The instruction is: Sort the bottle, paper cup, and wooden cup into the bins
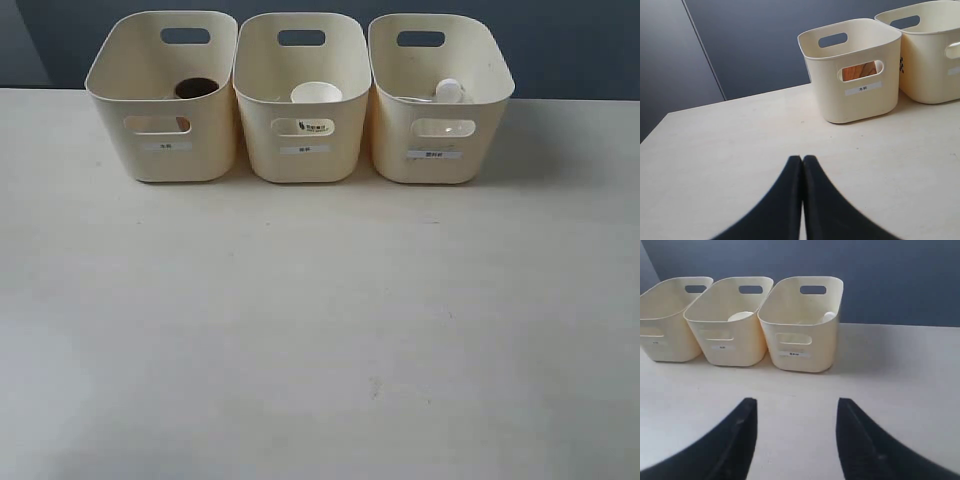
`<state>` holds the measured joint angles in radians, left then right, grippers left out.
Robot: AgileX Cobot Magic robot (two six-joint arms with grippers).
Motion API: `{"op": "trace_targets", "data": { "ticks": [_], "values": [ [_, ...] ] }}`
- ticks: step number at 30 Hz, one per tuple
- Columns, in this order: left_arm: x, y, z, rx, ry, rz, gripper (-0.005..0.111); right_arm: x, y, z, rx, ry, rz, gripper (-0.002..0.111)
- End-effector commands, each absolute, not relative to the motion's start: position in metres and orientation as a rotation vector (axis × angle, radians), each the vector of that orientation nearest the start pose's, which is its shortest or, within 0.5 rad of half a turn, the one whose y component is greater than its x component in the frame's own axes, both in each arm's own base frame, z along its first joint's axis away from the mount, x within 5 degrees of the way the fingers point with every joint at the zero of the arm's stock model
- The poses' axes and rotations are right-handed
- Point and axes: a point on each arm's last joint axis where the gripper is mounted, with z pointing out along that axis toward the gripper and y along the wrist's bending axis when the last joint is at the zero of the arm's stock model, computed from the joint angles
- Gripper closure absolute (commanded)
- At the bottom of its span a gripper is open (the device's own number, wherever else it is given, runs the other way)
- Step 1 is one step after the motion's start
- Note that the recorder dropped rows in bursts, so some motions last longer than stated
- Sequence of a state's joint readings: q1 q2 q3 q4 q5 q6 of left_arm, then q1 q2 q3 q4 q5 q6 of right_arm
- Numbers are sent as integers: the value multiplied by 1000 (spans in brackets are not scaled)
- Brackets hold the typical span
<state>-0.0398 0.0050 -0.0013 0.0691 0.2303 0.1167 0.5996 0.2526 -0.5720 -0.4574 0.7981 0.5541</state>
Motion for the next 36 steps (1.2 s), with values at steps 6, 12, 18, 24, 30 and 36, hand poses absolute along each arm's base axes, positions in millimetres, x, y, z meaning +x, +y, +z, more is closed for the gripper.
{"op": "trace_targets", "data": {
  "ticks": [6, 12, 18, 24, 30, 36],
  "values": [
    [56, -1, 193, 181, 1700, 117, 107, 54, 2, 293, -162, 1964, 220, 61],
    [56, -1, 193, 181, 1700, 117, 107, 54, 3, 291, -158, 1978, 232, 61],
    [56, -1, 193, 181, 1700, 117, 107, 54, 3, 291, -158, 1978, 232, 61],
    [56, -1, 193, 181, 1700, 117, 107, 49, 0, 293, -150, 1947, 246, 61],
    [56, -1, 193, 181, 1700, 117, 107, 37, -8, 296, -119, 1872, 277, 61],
    [56, -1, 193, 181, 1700, 117, 107, 29, -16, 297, -26, 1827, 236, 61]
  ]
}}
